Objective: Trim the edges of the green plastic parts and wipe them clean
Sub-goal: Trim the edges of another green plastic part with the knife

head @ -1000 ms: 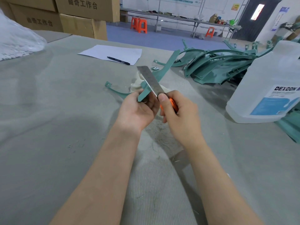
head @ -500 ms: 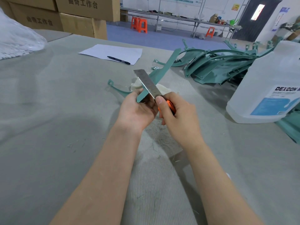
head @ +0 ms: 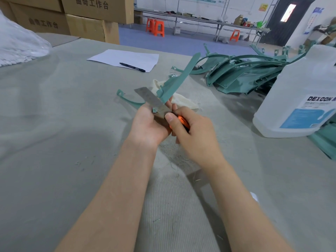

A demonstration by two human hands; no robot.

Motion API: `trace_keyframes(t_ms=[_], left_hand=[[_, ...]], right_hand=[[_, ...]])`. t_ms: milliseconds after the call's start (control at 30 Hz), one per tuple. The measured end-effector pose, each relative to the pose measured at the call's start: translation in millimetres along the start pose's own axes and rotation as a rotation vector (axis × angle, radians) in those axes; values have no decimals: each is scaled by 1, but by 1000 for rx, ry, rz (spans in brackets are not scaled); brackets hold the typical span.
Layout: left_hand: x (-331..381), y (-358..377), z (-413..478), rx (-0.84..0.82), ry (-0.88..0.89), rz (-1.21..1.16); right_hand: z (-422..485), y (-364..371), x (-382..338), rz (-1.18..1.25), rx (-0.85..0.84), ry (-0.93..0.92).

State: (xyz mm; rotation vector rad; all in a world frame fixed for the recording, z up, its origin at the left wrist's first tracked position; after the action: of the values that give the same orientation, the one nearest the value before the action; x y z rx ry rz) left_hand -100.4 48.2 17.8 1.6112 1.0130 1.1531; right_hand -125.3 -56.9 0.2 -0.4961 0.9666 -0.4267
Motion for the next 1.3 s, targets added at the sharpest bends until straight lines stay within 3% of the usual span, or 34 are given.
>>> trace_keyframes(t_ms=[200,700,1000,1300], left_hand=[[-1,-3,5,59,28,156],[0,0,0,30,27,-22],[-1,-1,0,59,-3,79],[-1,2,-2,12,3,158]], right_hand=[[3,-6,7,21,128,35],[-1,2,2,-48,-34,7],[1,-3,4,30,103,62],[1,-1,1,15,101,23]])
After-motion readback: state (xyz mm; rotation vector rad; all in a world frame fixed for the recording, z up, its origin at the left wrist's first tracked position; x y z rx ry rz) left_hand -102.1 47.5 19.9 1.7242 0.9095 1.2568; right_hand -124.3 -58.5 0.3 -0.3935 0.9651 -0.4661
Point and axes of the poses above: each hand's wrist, its own z-axis towards the middle knuckle, its own y-axis out of the palm, x = y × z, the point moved 1 cm from there along z, towards the middle knuckle, and after that the axes turned 3 degrees about -x, right-handed, at the moved point
